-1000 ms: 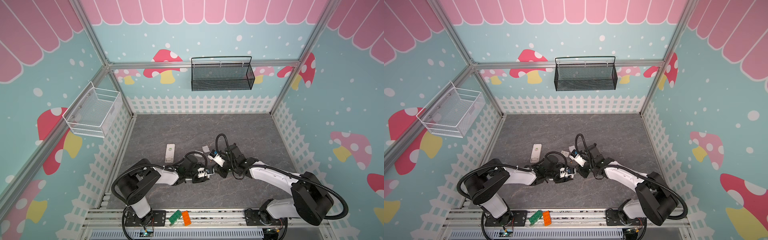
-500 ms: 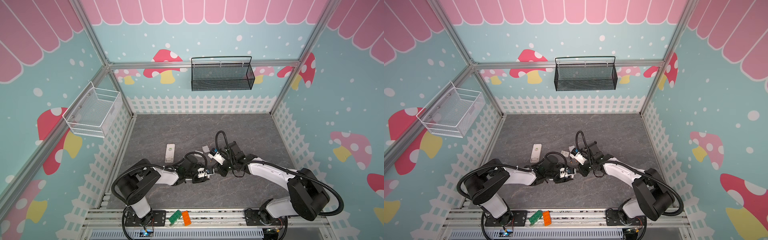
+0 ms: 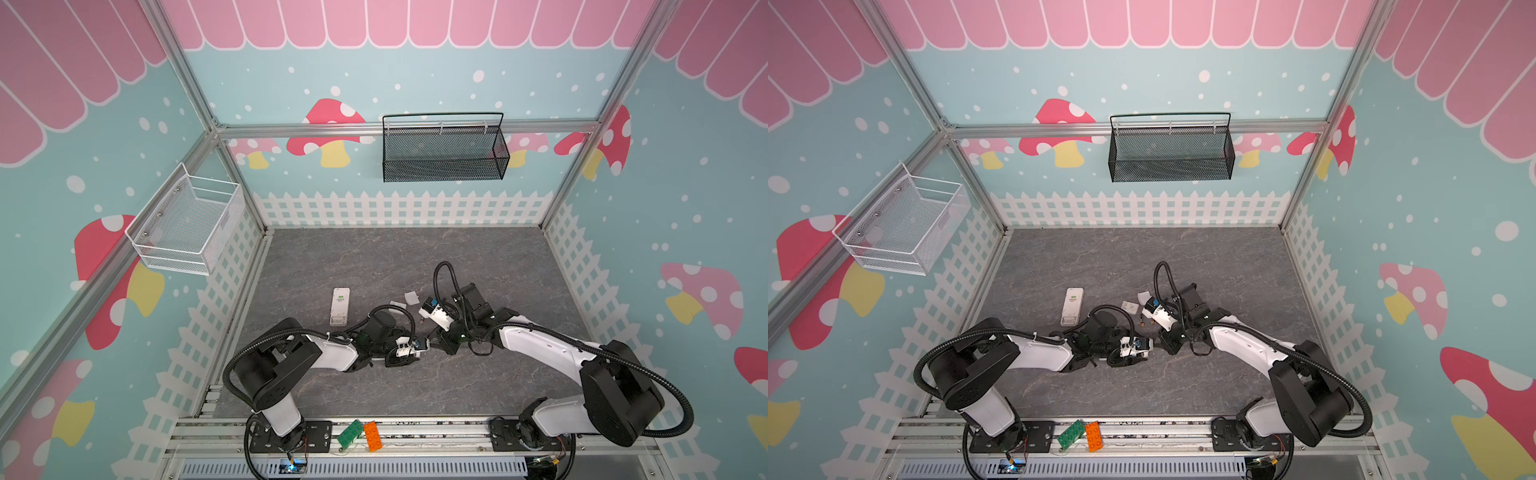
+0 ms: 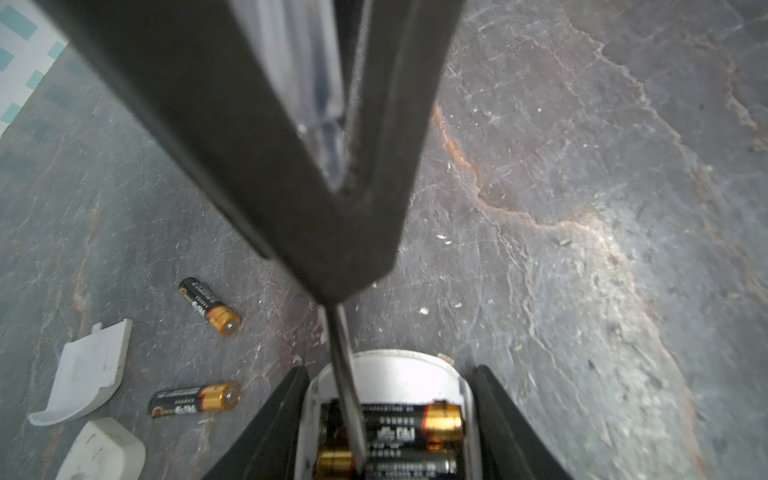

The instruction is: Unload the batteries from the remote control

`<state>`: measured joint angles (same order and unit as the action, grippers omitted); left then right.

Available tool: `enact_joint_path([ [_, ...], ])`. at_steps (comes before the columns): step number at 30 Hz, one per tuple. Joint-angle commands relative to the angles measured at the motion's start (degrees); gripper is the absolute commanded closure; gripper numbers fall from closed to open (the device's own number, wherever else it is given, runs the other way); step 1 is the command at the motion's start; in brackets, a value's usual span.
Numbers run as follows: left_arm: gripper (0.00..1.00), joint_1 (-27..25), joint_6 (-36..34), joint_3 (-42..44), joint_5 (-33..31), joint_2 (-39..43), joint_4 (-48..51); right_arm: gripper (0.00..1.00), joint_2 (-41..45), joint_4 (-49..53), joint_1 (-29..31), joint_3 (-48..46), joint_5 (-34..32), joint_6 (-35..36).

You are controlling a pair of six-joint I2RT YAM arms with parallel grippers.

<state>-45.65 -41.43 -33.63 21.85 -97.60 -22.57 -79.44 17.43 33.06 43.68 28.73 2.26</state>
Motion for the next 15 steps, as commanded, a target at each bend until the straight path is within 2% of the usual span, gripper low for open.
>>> enact_joint_path([
  [1,0.52,-0.83,-2.16,1.98,-0.84,-1.83,5.61,1.00,2.90,0.75,-0.30,0.59,-2.86,4.41],
  [4,0.52,-0.85,-2.11,1.83,-0.96,-1.80,5.69,1.00,4.12,2.11,-0.33,0.48,-1.74,6.57],
  [7,0.52,-0.85,-2.08,1.88,-1.08,-1.85,5.61,1.00,1.70,2.67,-0.28,1.47,0.16,6.12],
  [15,0.52,-0.85,-2.30,2.17,-0.94,-1.71,5.24,1.00,-1.72,2.53,1.38,2.64,-6.59,5.06],
])
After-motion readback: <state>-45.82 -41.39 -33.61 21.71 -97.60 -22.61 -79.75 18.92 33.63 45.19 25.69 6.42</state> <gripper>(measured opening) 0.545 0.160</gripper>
